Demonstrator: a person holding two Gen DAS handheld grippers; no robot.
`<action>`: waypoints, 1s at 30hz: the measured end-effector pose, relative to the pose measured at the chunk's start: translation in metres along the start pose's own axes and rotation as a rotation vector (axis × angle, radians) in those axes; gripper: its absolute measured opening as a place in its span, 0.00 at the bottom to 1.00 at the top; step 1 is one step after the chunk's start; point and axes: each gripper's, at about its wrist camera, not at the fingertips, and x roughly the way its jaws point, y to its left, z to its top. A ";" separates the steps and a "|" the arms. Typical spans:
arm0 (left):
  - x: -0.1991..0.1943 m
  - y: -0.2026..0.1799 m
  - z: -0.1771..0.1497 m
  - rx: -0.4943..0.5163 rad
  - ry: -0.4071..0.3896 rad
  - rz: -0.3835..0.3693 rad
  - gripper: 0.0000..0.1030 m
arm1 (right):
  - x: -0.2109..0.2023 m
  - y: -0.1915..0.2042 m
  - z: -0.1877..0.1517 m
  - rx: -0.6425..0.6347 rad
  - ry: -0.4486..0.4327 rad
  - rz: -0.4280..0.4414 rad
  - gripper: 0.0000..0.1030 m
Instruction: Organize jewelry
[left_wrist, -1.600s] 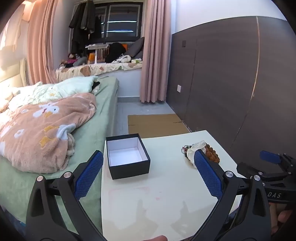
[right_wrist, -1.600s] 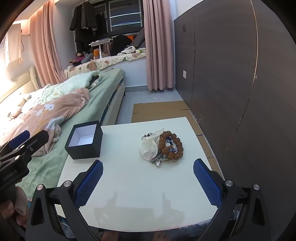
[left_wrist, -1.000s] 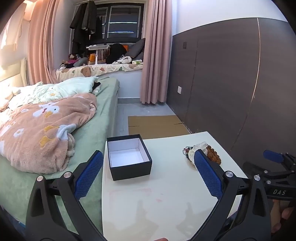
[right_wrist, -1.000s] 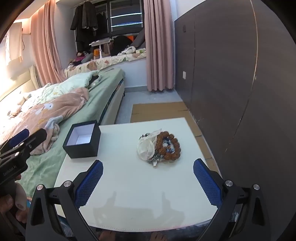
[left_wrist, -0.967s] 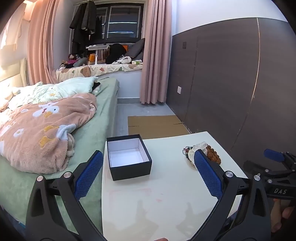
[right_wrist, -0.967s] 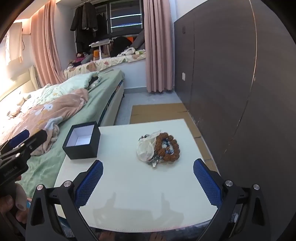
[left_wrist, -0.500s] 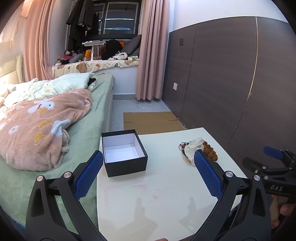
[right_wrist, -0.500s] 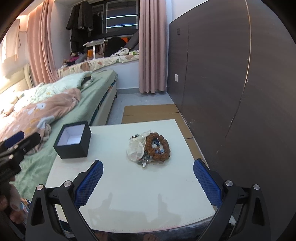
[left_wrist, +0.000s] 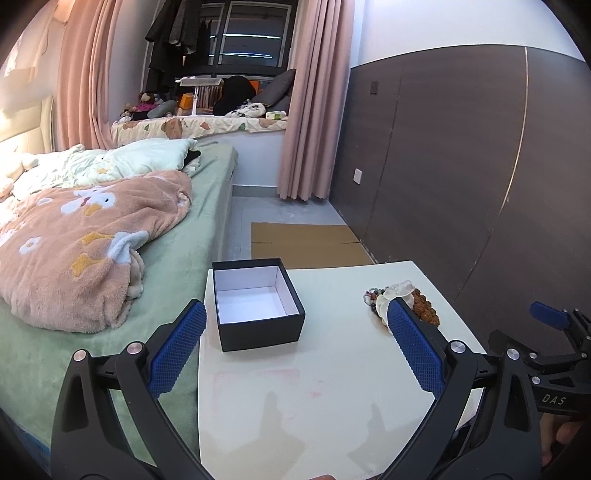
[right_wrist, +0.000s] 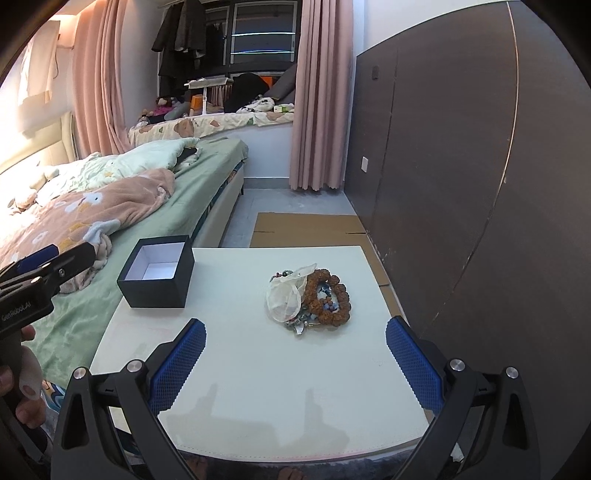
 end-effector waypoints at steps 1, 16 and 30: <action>0.000 0.000 0.000 0.001 0.000 0.000 0.95 | -0.001 -0.001 0.000 0.003 0.000 -0.002 0.93; -0.005 -0.001 -0.001 0.008 -0.021 0.004 0.95 | 0.001 -0.006 0.002 0.027 0.009 -0.002 0.93; -0.007 -0.003 -0.001 0.015 -0.021 0.003 0.95 | -0.003 -0.015 0.003 0.083 0.019 0.000 0.93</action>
